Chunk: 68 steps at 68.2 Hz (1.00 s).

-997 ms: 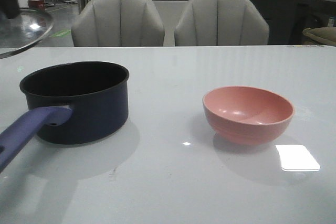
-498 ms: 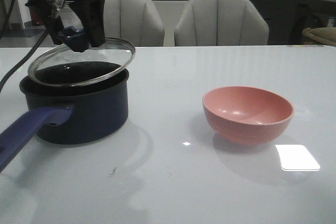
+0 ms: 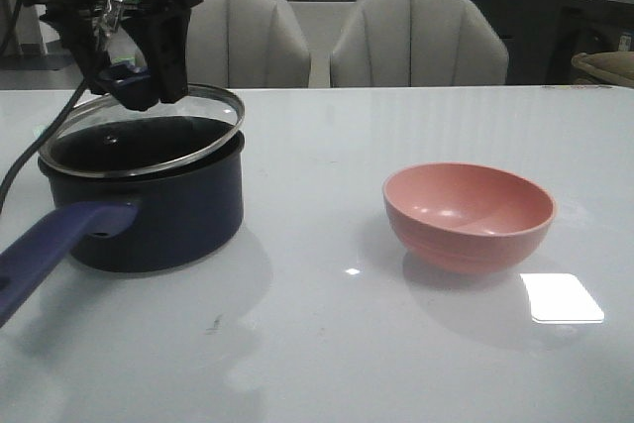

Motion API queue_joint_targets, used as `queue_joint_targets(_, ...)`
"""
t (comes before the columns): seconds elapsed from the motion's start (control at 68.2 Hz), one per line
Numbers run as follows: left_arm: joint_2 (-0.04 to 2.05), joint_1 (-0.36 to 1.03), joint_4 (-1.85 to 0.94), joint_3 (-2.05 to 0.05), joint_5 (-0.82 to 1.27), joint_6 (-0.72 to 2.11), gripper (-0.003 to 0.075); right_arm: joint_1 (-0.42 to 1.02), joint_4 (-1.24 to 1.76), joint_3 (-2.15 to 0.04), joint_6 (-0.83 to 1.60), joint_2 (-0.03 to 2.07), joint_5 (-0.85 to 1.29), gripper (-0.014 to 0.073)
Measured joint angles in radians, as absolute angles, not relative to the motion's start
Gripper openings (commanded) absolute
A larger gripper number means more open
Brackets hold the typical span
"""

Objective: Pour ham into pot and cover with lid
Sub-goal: 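Lower the glass lid onto the saucepan opening with left gripper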

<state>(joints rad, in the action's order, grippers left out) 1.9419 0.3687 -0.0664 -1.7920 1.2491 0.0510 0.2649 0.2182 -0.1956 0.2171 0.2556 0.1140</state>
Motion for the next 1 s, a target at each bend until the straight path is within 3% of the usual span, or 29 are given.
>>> queue_joint_targets(0.322, 1.944, 0.369, -0.066, -1.786, 1.247, 0.051, 0.0353, 0.265, 0.218, -0.196, 0.217, 0.256, 0.114, 0.0158)
queue_joint_targets(0.66, 1.982, 0.369, -0.06, -1.786, 1.228, 0.051, 0.0601, 0.265, 0.218, -0.196, 0.217, 0.256, 0.114, 0.0158)
queue_joint_targets(0.997, 2.002, 0.369, -0.048, -1.824, 1.24, 0.051, 0.0605, 0.265, 0.218, -0.196, 0.217, 0.256, 0.114, 0.0158)
